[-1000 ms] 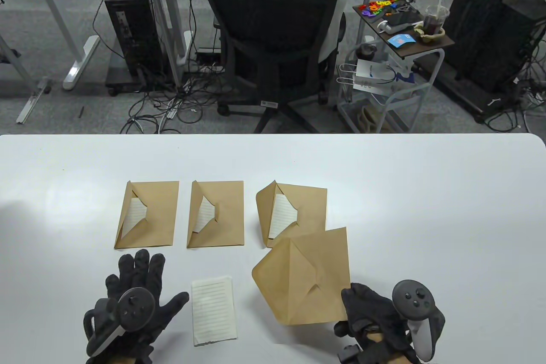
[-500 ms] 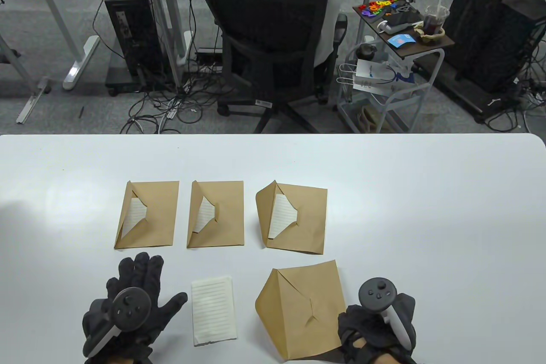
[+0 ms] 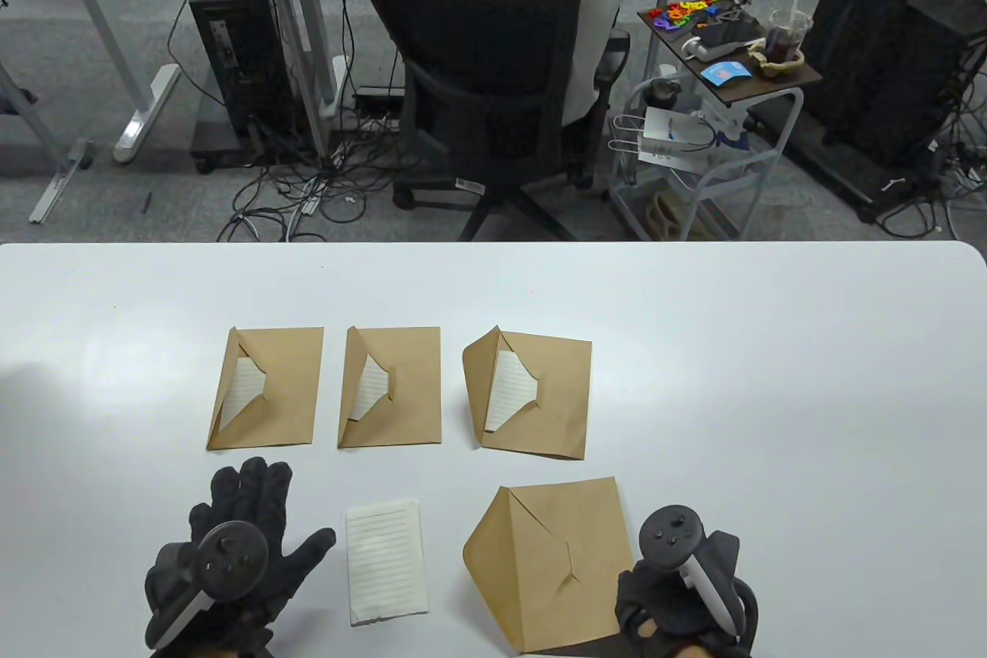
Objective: Pull paper from envelopes and stack
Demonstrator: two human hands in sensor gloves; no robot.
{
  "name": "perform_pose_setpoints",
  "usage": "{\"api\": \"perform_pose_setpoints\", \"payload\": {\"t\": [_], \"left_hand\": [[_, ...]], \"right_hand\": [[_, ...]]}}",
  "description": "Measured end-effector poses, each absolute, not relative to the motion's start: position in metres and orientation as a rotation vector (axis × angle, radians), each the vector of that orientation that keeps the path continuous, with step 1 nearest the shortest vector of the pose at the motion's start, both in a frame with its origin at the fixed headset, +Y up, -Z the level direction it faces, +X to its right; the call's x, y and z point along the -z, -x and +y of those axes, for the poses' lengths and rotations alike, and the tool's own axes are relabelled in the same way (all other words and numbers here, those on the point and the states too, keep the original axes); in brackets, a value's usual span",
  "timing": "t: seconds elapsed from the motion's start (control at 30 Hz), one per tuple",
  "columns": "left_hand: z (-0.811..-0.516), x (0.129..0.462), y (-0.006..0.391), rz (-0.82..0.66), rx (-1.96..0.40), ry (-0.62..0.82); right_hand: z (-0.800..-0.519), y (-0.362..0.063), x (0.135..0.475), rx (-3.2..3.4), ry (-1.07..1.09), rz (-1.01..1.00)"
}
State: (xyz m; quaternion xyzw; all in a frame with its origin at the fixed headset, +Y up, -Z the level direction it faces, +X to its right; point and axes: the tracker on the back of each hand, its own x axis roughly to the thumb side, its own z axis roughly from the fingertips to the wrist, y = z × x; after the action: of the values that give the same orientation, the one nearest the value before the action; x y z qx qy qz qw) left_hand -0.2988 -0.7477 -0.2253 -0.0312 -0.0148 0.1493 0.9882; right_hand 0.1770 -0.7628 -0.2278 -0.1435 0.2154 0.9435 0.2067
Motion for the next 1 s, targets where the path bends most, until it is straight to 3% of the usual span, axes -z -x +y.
{"api": "perform_pose_setpoints", "payload": {"t": [0.3, 0.5, 0.67, 1.0], "left_hand": [[-0.748, 0.225, 0.302, -0.015, -0.320, 0.071], [-0.749, 0.225, 0.300, -0.024, -0.304, 0.075], [-0.749, 0.225, 0.297, -0.036, -0.297, 0.075], [-0.750, 0.225, 0.293, -0.066, -0.302, 0.082]], "right_hand": [[-0.756, -0.183, 0.229, -2.704, 0.431, 0.560], [-0.745, -0.200, 0.234, -2.655, 0.563, 0.296], [-0.738, -0.208, 0.239, -2.527, 0.541, 0.025], [-0.718, -0.191, 0.278, -2.309, 0.503, 0.047]]}}
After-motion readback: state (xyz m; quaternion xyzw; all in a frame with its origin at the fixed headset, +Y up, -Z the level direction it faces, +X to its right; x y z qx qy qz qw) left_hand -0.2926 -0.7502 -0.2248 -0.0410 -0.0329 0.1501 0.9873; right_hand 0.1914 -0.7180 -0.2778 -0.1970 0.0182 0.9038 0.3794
